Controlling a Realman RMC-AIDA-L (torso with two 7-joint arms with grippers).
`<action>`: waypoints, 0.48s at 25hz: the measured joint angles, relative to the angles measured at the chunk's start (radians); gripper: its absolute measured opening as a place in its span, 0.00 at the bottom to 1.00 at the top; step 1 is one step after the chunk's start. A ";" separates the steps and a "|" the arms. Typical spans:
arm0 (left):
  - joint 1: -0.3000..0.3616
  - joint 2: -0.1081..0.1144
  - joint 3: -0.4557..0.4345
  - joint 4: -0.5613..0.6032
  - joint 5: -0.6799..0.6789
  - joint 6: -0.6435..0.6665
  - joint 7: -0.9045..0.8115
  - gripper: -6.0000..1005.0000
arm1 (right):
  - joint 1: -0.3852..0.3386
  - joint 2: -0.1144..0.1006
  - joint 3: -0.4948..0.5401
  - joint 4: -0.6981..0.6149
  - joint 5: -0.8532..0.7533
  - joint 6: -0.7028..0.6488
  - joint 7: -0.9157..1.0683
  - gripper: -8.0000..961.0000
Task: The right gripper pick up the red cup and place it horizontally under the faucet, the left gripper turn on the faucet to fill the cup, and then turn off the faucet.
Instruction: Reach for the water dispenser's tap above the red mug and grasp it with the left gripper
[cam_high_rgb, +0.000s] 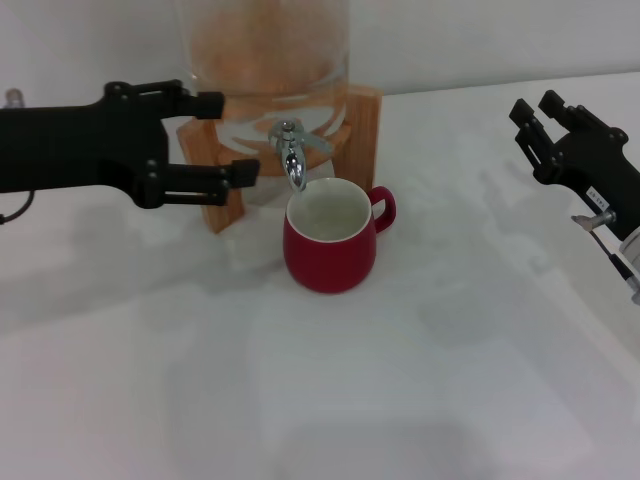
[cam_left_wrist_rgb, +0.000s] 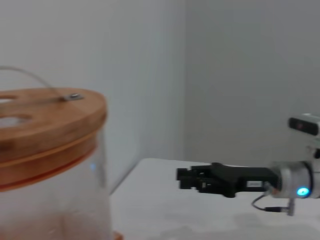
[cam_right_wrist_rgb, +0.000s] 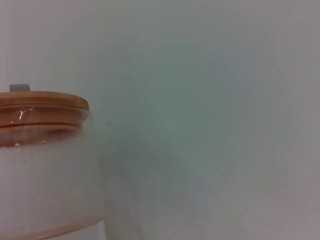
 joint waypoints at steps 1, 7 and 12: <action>-0.009 -0.001 0.000 -0.006 0.005 0.009 -0.007 0.86 | 0.000 0.000 0.001 0.000 0.000 0.002 0.000 0.40; -0.028 -0.013 0.007 -0.005 0.040 0.026 -0.070 0.86 | 0.000 0.000 0.000 0.001 0.000 -0.002 -0.007 0.40; -0.027 -0.027 -0.002 -0.009 0.043 0.032 -0.128 0.86 | -0.004 0.001 -0.001 0.007 0.000 -0.002 -0.011 0.40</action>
